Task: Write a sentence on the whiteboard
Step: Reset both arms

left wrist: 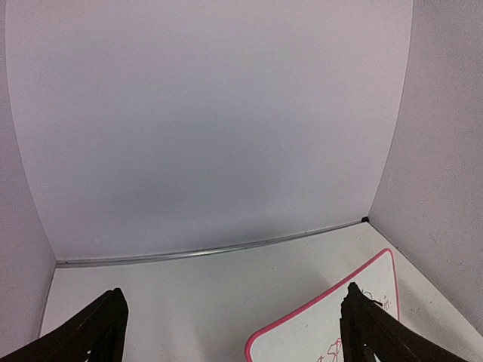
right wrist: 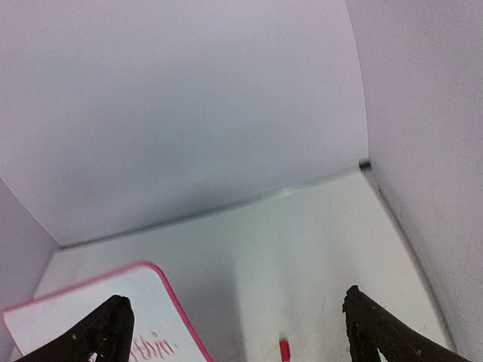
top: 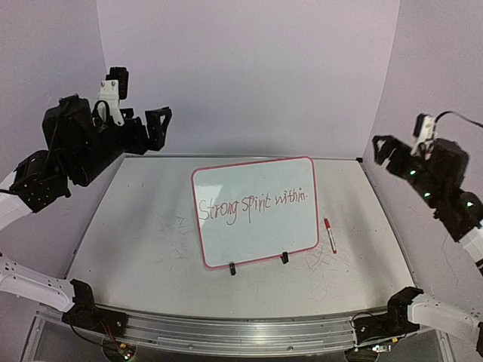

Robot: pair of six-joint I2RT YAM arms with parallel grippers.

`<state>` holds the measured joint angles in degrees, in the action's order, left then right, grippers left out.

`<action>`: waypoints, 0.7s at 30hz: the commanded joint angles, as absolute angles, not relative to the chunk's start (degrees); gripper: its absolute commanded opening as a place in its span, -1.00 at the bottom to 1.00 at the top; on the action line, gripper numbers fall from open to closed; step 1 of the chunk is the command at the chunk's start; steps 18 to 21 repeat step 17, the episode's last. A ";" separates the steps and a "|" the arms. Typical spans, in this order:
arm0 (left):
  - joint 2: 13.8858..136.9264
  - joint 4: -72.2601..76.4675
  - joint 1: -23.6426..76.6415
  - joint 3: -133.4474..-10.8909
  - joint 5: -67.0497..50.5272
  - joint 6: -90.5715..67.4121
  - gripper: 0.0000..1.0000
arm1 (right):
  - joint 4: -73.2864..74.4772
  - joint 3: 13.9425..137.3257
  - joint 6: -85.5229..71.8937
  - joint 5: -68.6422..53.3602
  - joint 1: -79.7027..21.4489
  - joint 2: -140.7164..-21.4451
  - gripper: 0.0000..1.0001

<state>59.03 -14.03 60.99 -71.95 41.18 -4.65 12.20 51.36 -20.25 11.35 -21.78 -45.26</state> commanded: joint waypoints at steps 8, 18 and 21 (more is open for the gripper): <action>56.53 -11.85 60.75 -84.54 37.84 -1.81 0.99 | 22.38 78.94 -5.89 4.86 -21.62 -37.32 0.97; 54.61 -10.97 60.73 -84.88 37.96 -2.03 0.99 | 17.50 76.13 -6.62 4.56 -21.63 -32.18 0.96; 54.61 -10.97 60.73 -84.88 37.96 -2.03 0.99 | 17.50 76.13 -6.62 4.56 -21.63 -32.18 0.96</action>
